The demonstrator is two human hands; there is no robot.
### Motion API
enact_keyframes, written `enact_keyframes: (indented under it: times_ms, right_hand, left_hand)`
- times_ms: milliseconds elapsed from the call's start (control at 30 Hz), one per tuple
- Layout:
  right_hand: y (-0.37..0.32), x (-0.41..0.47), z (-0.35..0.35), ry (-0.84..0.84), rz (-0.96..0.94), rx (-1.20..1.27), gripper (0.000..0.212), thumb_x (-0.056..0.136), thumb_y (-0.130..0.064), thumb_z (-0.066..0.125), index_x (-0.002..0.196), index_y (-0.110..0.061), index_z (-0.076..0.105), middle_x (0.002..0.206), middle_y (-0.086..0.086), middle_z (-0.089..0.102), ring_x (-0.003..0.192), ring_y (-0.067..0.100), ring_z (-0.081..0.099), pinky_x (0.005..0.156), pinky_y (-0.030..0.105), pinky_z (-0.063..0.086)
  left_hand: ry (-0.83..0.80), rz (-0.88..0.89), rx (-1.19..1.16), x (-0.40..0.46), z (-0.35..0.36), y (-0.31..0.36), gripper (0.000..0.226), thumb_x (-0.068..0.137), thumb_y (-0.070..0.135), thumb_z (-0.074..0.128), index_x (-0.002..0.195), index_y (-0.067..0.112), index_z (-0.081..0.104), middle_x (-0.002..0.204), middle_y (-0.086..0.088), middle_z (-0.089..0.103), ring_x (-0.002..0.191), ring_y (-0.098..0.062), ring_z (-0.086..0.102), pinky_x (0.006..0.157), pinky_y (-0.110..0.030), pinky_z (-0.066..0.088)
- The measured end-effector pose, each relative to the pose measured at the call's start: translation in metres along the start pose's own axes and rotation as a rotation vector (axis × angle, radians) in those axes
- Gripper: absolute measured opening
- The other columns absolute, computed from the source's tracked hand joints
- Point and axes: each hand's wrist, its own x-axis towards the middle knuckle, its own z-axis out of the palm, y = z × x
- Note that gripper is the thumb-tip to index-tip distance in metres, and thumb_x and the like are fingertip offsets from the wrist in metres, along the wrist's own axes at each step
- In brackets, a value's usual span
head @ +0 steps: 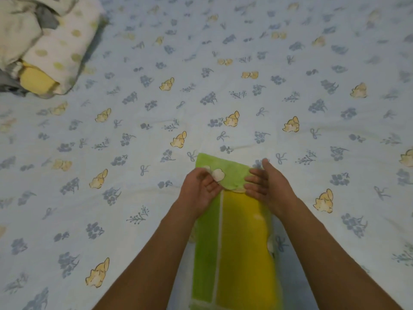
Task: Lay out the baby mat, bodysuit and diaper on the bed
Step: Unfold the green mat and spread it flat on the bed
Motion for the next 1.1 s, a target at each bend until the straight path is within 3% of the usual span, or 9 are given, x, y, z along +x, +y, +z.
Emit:
enact_keyframes:
  times_ms: [167,300,400,500,667,767,867,967,1100]
  right_hand:
    - [-0.015,0.012,-0.009,-0.126,-0.215,-0.151,0.054,0.094,-0.048,0.049,0.094,0.0,0.073,0.086,0.02,0.074,0.076,0.035,0.069,0.066,0.037,0.06]
    - [-0.017,0.013,-0.011,-0.416,0.022,-0.408,0.063,0.088,-0.059,0.052,0.101,-0.001,0.074,0.095,0.022,0.075,0.084,0.038,0.073,0.067,0.038,0.061]
    - [-0.019,0.028,-0.004,-0.182,-0.146,-0.431,0.037,0.093,-0.034,0.058,0.119,-0.009,0.066,0.097,0.011,0.076,0.084,0.029,0.074,0.077,0.044,0.061]
    - [-0.028,0.039,-0.004,0.03,-0.362,-0.476,0.037,0.093,-0.025,0.057,0.129,-0.019,0.06,0.111,0.003,0.071,0.1,0.022,0.068,0.093,0.04,0.055]
    - [-0.03,0.045,-0.006,0.03,-0.483,-0.635,0.046,0.096,-0.031,0.053,0.142,-0.027,0.047,0.151,-0.007,0.041,0.134,0.013,0.04,0.108,0.03,0.031]
    - [-0.034,0.043,-0.009,0.068,-0.511,-0.849,0.051,0.097,-0.027,0.052,0.145,-0.014,0.042,0.155,0.004,0.034,0.141,0.022,0.031,0.113,0.036,0.025]
    - [-0.047,0.033,-0.02,0.1,-0.49,-1.024,0.043,0.095,-0.021,0.053,0.133,-0.002,0.048,0.137,0.016,0.051,0.127,0.032,0.046,0.101,0.036,0.034]
    - [-0.071,0.003,-0.035,0.098,-0.415,-1.052,0.05,0.099,-0.033,0.047,0.144,-0.012,0.042,0.152,0.008,0.04,0.139,0.025,0.037,0.112,0.035,0.027]
    - [-0.128,-0.074,-0.055,0.174,-0.508,-1.012,0.055,0.097,-0.046,0.046,0.144,-0.019,0.043,0.152,0.002,0.042,0.137,0.022,0.041,0.11,0.033,0.03]
  left_hand:
    - [-0.132,0.043,0.053,0.021,0.03,0.024,0.047,0.089,-0.001,0.029,0.132,0.004,0.048,0.12,-0.031,0.064,0.097,-0.041,0.07,0.081,-0.047,0.061]
    - [-0.129,0.031,0.032,0.04,0.05,0.037,0.056,0.093,-0.004,0.026,0.145,0.015,0.034,0.139,-0.033,0.049,0.114,-0.049,0.061,0.089,-0.051,0.055]
    - [-0.066,0.095,0.164,0.051,0.049,0.039,0.053,0.099,-0.001,0.027,0.148,0.017,0.035,0.137,-0.024,0.056,0.12,-0.041,0.06,0.101,-0.049,0.051]
    - [-0.08,0.236,0.402,0.054,0.044,0.041,0.054,0.096,-0.004,0.032,0.143,0.018,0.045,0.138,-0.015,0.057,0.118,-0.026,0.063,0.1,-0.039,0.052]
    - [0.011,0.672,1.281,0.05,0.031,0.041,0.053,0.089,0.009,0.051,0.138,0.028,0.052,0.138,0.002,0.055,0.124,-0.016,0.052,0.107,-0.043,0.043]
    - [0.088,0.656,1.703,0.046,0.027,0.041,0.056,0.09,0.018,0.056,0.144,0.028,0.046,0.154,0.0,0.04,0.143,-0.022,0.033,0.117,-0.049,0.027]
    - [0.181,0.535,1.777,0.03,0.032,0.048,0.051,0.093,0.024,0.054,0.144,0.027,0.047,0.155,-0.002,0.039,0.143,-0.024,0.033,0.116,-0.049,0.029]
    - [0.221,0.529,1.745,-0.002,0.056,0.06,0.042,0.098,0.029,0.049,0.139,0.021,0.053,0.144,-0.006,0.052,0.131,-0.025,0.048,0.111,-0.045,0.038]
    - [0.18,0.578,1.827,-0.073,0.112,0.078,0.044,0.099,0.043,0.047,0.137,0.021,0.055,0.14,-0.005,0.057,0.125,-0.023,0.054,0.103,-0.038,0.043]
